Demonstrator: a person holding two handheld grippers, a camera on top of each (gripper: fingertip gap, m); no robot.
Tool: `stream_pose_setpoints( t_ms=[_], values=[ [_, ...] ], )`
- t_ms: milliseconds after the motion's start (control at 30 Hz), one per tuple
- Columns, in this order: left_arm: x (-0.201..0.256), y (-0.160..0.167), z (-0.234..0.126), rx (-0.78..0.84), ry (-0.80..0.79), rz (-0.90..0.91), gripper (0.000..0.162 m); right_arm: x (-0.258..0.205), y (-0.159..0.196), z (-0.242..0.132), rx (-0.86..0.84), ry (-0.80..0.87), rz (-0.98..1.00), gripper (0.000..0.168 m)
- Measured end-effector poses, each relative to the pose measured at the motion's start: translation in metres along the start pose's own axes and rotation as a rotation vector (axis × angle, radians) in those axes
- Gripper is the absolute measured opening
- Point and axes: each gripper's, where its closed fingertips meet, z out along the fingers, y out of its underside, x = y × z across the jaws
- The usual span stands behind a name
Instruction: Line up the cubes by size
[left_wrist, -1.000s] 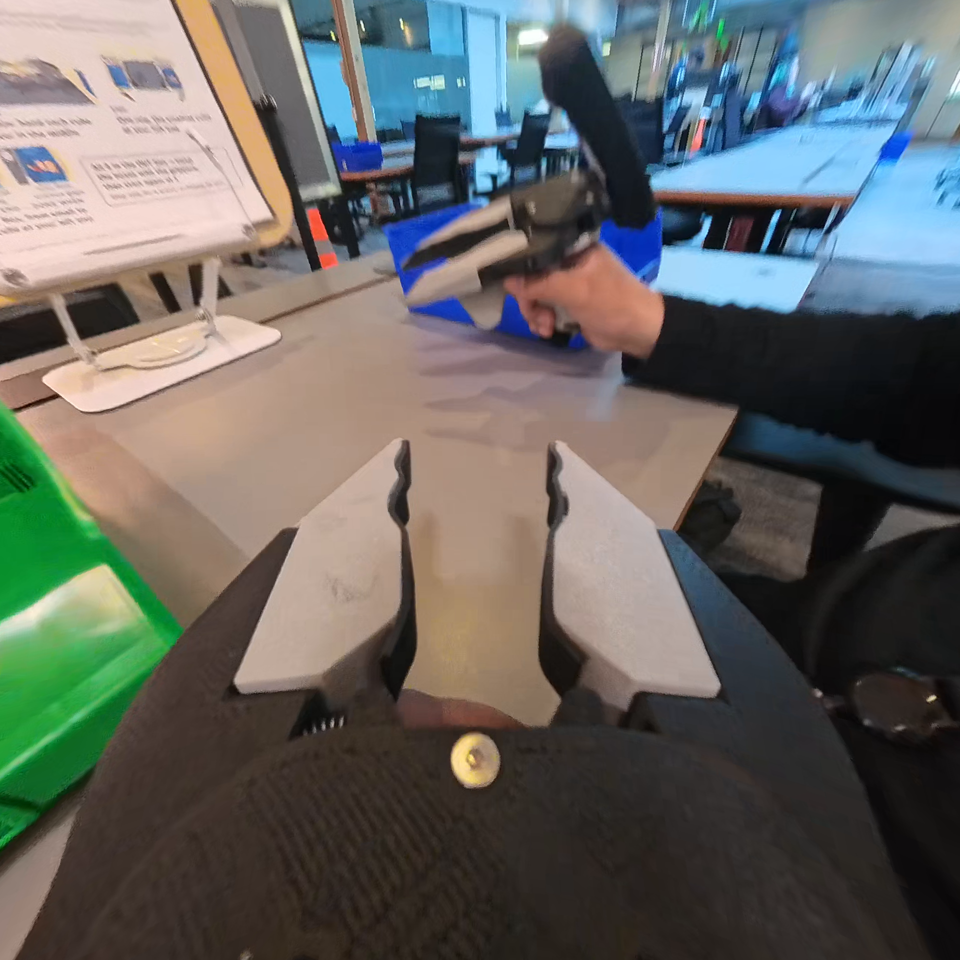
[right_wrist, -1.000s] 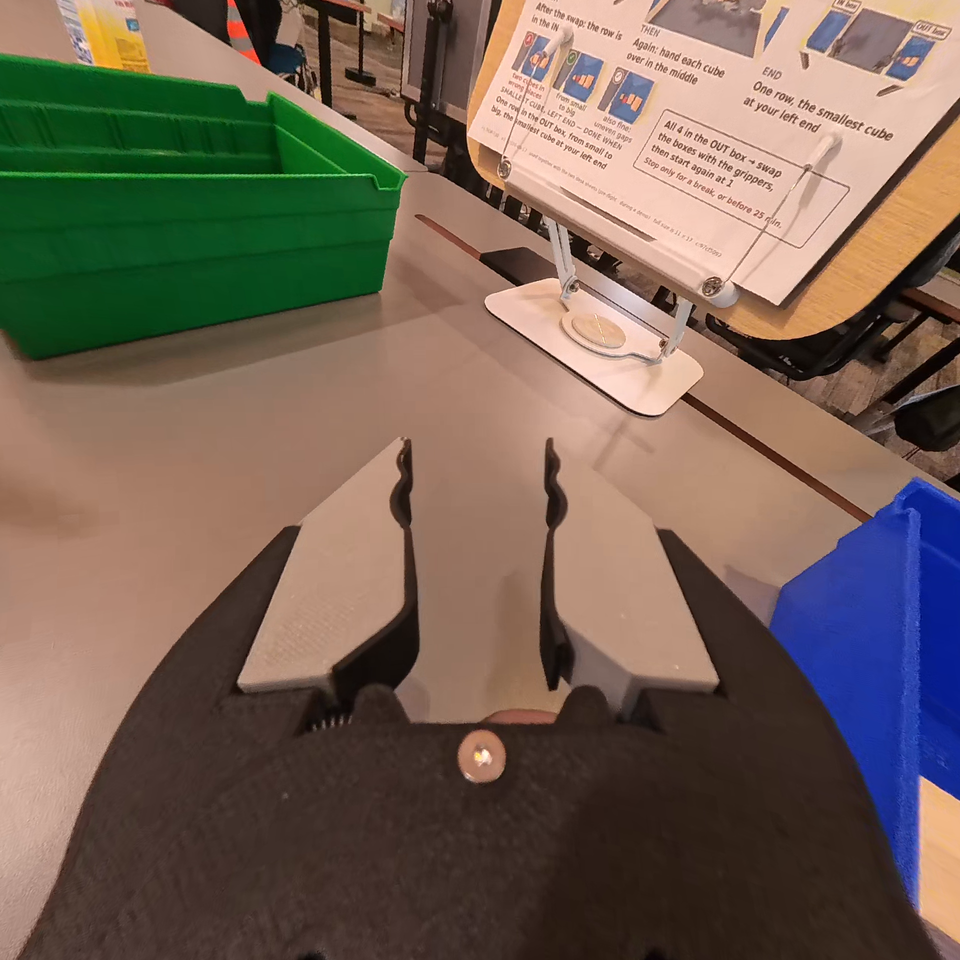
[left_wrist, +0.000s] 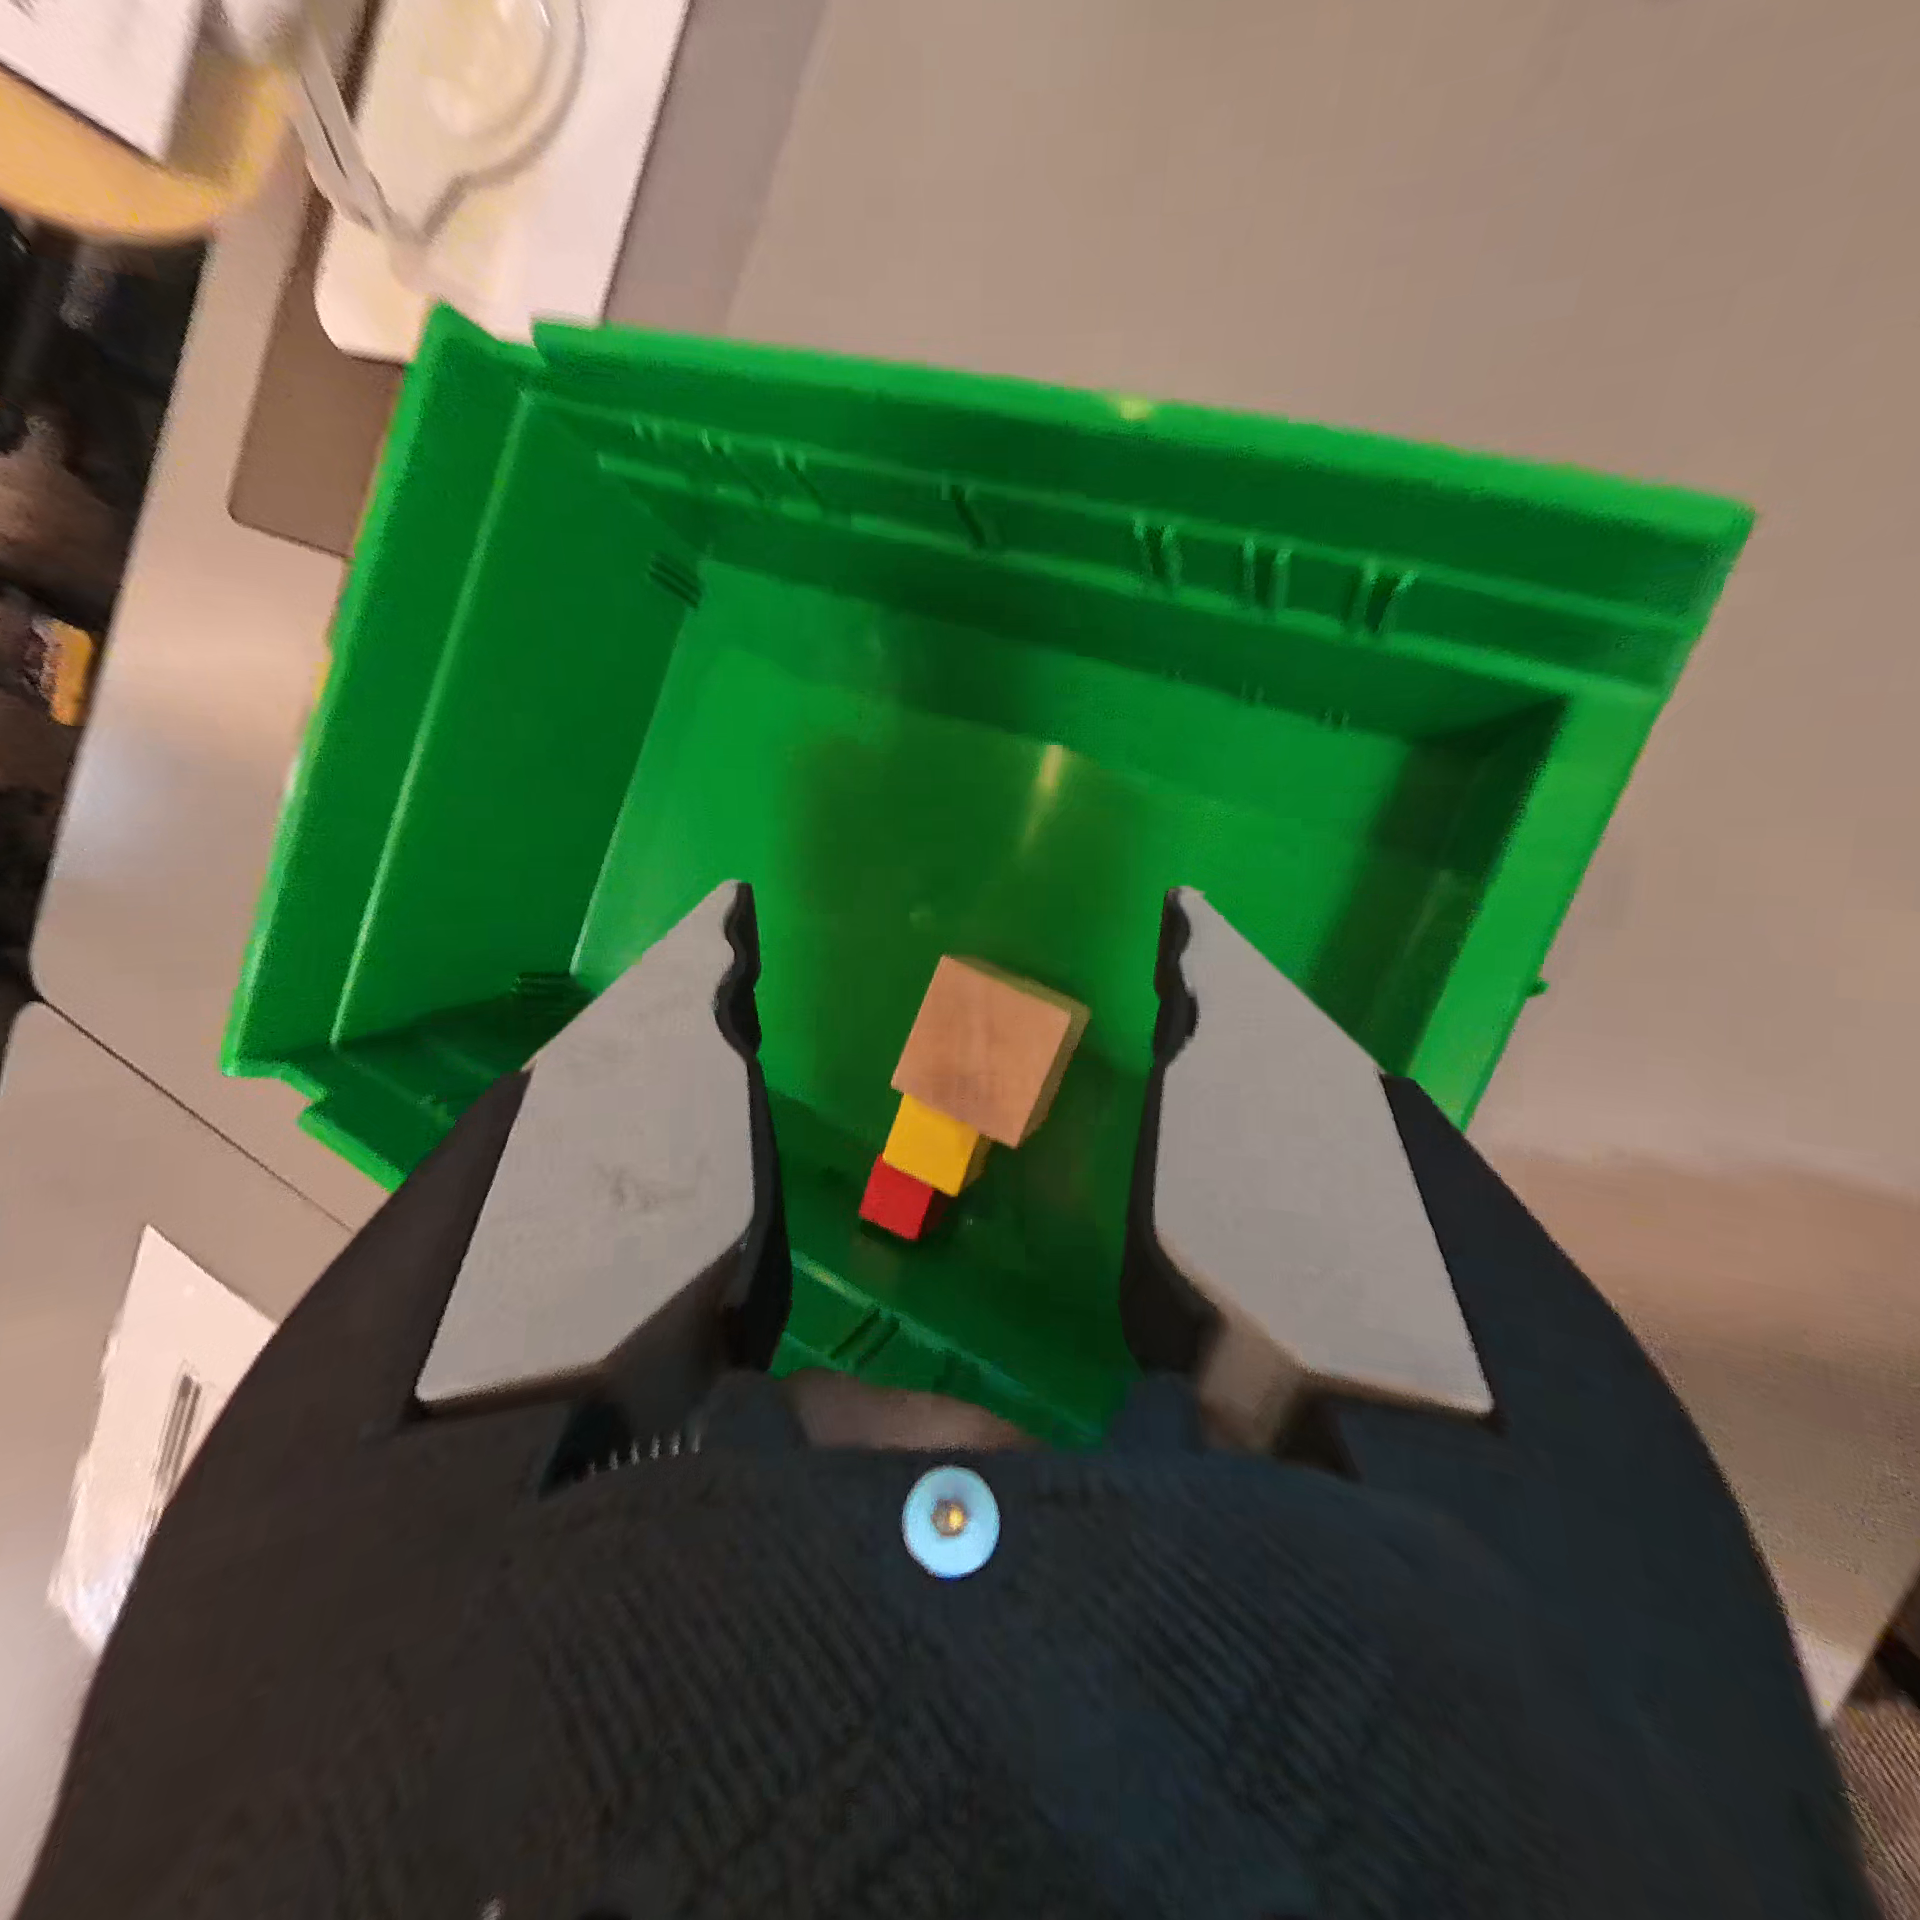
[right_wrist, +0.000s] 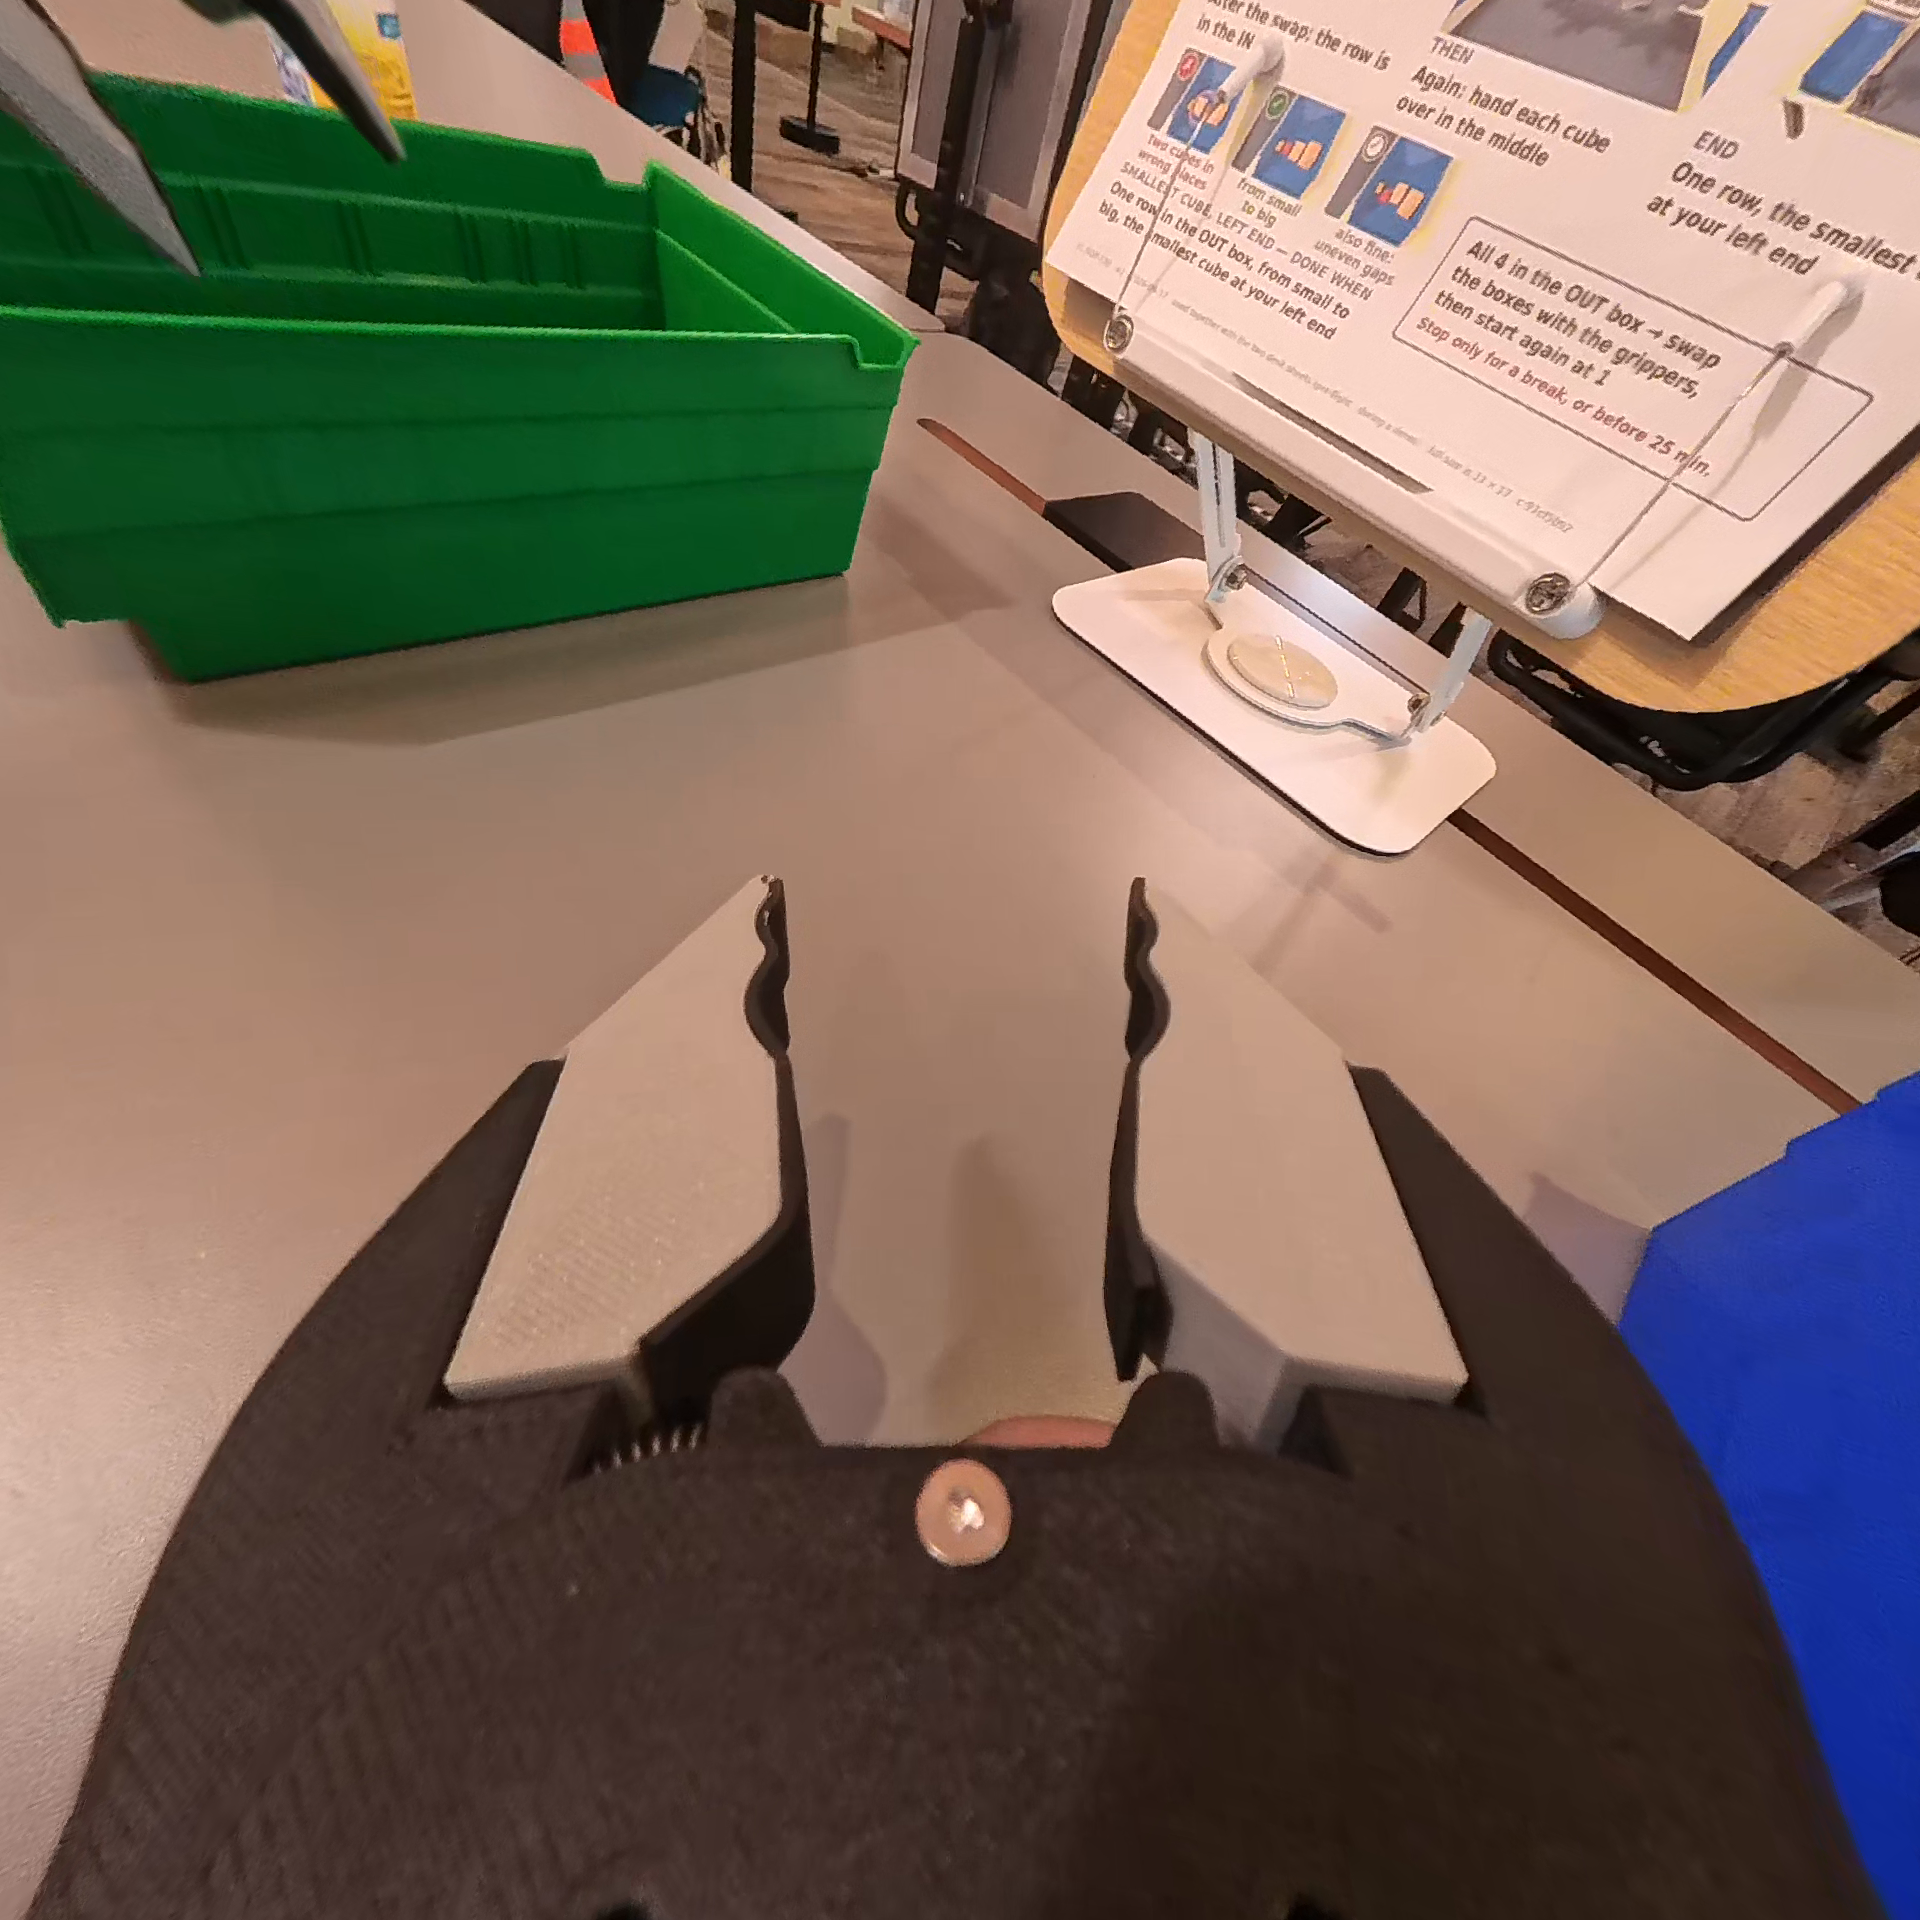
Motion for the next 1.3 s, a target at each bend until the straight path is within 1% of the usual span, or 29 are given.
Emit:
stream_pose_setpoints(
  t_ms=[67,167,267,367,400,433,467,533,600,700,767,833,900,933,1000,1067,1100,1167,1267,1300],
  values=[
    [-0.001,0.019,0.008,-0.089,0.011,-0.004,0.073,0.000,0.000,0.000,0.000,0.004,-0.009,0.063],
    [0.002,0.045,0.020,-0.215,0.027,0.028,0.073,-0.002,-0.002,-0.001,0.007,-0.002,-0.008,0.063],
    [0.000,0.058,0.033,-0.284,0.008,0.077,0.073,-0.004,-0.002,0.000,0.006,-0.005,-0.010,0.062],
    [0.000,0.072,0.040,-0.395,0.015,0.108,0.071,-0.004,0.000,0.001,-0.003,-0.005,-0.015,0.062],
    [0.002,0.075,0.042,-0.429,0.030,0.121,0.067,-0.004,0.000,0.001,-0.003,-0.005,-0.015,0.062],
    [0.005,0.079,0.043,-0.462,0.046,0.143,0.055,-0.004,0.000,0.001,-0.003,-0.007,-0.013,0.062],
    [0.006,0.083,0.044,-0.491,0.050,0.169,0.047,-0.004,0.000,0.001,-0.003,-0.009,-0.012,0.062],
    [0.005,0.085,0.045,-0.522,0.042,0.210,0.047,-0.005,-0.001,0.000,-0.001,-0.010,-0.012,0.062],
    [0.005,0.083,0.046,-0.519,0.034,0.225,0.047,-0.005,-0.002,-0.001,0.005,-0.009,-0.015,0.062],
    [0.005,0.071,0.045,-0.431,0.001,0.226,0.046,-0.006,-0.005,-0.003,0.014,-0.016,-0.017,0.061],
    [-0.001,0.054,0.040,-0.319,-0.053,0.198,0.046,-0.008,-0.005,-0.004,0.016,-0.025,-0.015,0.061],
    [-0.011,0.031,0.028,-0.169,-0.145,0.174,0.046,-0.011,-0.006,-0.004,0.020,-0.046,-0.005,0.061],
    [-0.020,-0.002,0.008,0.038,-0.254,0.142,0.046,-0.020,-0.009,-0.005,0.035,-0.115,0.021,0.059],
    [-0.021,-0.021,-0.005,0.156,-0.298,0.122,0.046,-0.028,-0.012,-0.007,0.049,-0.174,0.041,0.057],
    [-0.014,-0.063,-0.035,0.417,-0.356,0.093,0.046,-0.047,-0.020,-0.010,0.077,-0.318,0.106,0.057],
    [0.011,-0.106,-0.062,0.651,-0.350,0.098,0.046,-0.074,-0.031,-0.017,0.100,-0.535,0.213,0.058],
    [0.027,-0.125,-0.071,0.742,-0.334,0.120,0.045,-0.084,-0.038,-0.022,0.117,-0.631,0.279,0.058],
    [0.066,-0.157,-0.076,0.851,-0.286,0.199,0.045,-0.097,-0.060,-0.033,0.184,-0.801,0.421,0.058],
    [0.117,-0.194,-0.065,0.905,-0.250,0.342,0.045,-0.107,-0.094,-0.054,0.298,-1.063,0.631,0.063],
    [0.130,-0.204,-0.061,0.923,-0.237,0.372,0.045,-0.108,-0.103,-0.059,0.327,-1.120,0.673,0.063]
  ],
)
